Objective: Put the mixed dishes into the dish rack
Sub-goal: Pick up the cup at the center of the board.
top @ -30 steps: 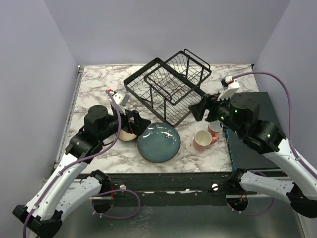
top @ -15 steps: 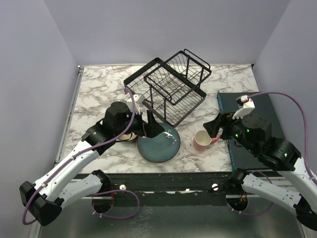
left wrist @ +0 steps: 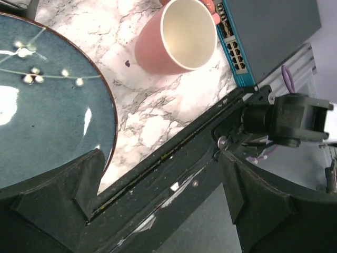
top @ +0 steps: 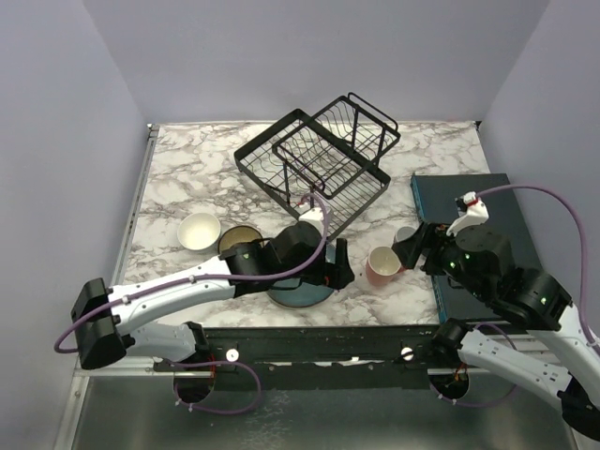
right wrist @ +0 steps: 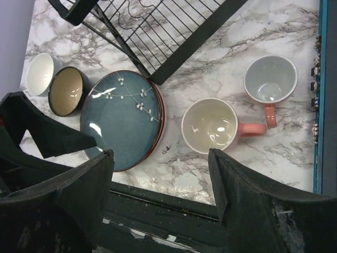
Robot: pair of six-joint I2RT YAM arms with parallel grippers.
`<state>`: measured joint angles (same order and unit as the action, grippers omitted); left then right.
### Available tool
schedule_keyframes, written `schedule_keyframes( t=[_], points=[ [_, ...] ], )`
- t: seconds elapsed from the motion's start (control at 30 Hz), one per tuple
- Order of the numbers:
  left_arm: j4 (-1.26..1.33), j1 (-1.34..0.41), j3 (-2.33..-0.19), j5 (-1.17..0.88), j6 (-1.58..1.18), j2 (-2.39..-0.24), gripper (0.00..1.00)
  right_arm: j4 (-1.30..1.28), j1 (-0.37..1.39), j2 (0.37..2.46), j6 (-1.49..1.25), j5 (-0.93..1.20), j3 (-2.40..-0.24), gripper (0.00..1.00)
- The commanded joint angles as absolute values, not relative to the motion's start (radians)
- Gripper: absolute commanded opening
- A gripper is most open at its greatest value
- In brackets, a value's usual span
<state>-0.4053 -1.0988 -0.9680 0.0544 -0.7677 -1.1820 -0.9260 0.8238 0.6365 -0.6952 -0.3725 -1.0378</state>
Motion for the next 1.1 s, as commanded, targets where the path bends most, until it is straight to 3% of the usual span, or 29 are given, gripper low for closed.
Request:
schedule_keyframes(
  t=[0.0,0.4,1.07],
  points=[
    [-0.403,-1.151,-1.075,0.21,-0.837,-1.289,0.98,-0.991,0.828,0.609,-0.782,-0.443,-1.036,0.78],
    [-0.4,-1.18,-1.216,0.288,-0.918,-1.511,0.97,-0.995,0.828,0.529,-0.819,-0.468,-1.028,0.78],
    [-0.465,-1.18,-1.404,0.339,-1.035,-1.788,0.66,-0.98,0.828,0.475,-0.812,-0.446,-1.025,0.77]
  ],
)
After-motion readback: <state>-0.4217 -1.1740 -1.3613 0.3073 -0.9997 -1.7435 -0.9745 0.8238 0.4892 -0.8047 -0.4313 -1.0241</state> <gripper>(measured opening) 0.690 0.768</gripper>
